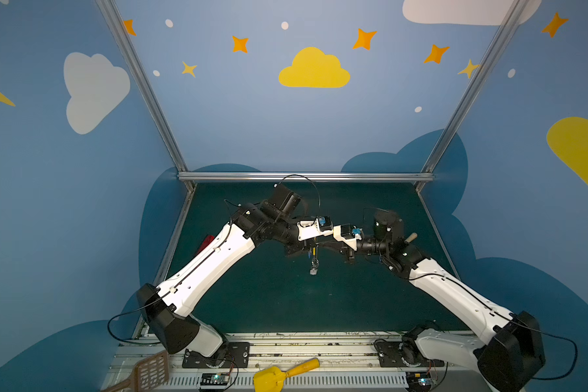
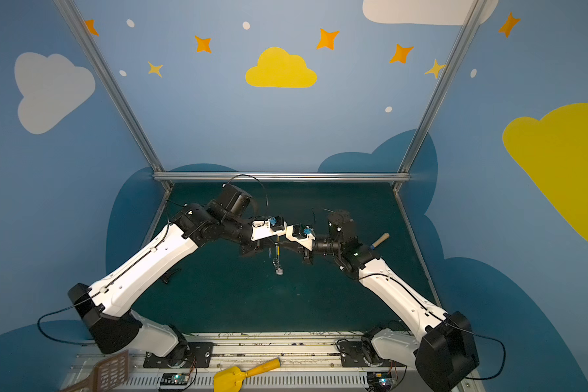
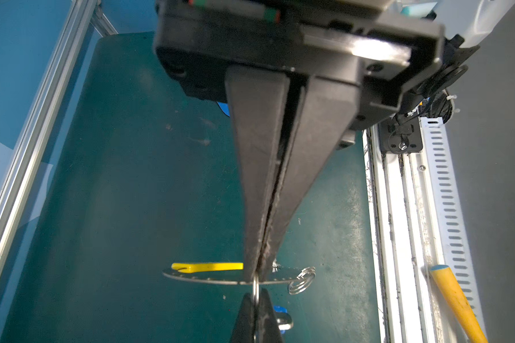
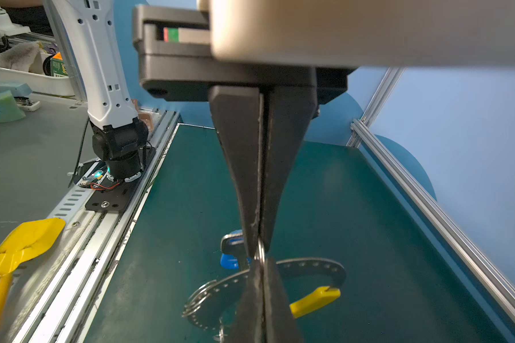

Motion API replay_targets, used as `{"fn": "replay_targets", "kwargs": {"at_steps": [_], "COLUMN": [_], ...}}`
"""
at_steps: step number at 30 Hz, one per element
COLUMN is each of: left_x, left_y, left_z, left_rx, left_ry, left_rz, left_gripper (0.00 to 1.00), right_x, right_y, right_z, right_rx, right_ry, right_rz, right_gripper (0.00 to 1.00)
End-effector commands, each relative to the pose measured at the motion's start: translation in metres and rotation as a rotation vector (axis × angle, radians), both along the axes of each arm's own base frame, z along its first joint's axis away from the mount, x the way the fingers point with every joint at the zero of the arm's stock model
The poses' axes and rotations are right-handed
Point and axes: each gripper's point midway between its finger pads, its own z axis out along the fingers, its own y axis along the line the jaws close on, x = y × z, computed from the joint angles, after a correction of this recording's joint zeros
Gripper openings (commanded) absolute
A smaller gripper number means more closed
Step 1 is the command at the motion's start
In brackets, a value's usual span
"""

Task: Attach keys to a key ring
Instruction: Insert the key into the keyring.

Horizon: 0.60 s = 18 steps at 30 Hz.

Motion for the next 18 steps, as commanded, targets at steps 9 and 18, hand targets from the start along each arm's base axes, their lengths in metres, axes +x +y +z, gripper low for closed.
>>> {"fn": "replay_targets", "kwargs": {"at_steps": [9,18], "left_x": [0.006,0.005], "left_y": [0.008,0.01], "left_z": [0.021,0.023], "left_rx": [-0.22,-0.366], "left_ry": [0.004,0.056], "left_rz": [0.1,0.108], "left_gripper": [0.45,0.37], "right_x": [0.007,0.007], "right_y": [0.0,-0.002], "right_z": [0.017,0.026], "right_rx": [0.056,0.087], "right_ry": [0.03,0.045], "right_rz": [-0.058,-0.07], "right_gripper": [0.0,0.0]}}
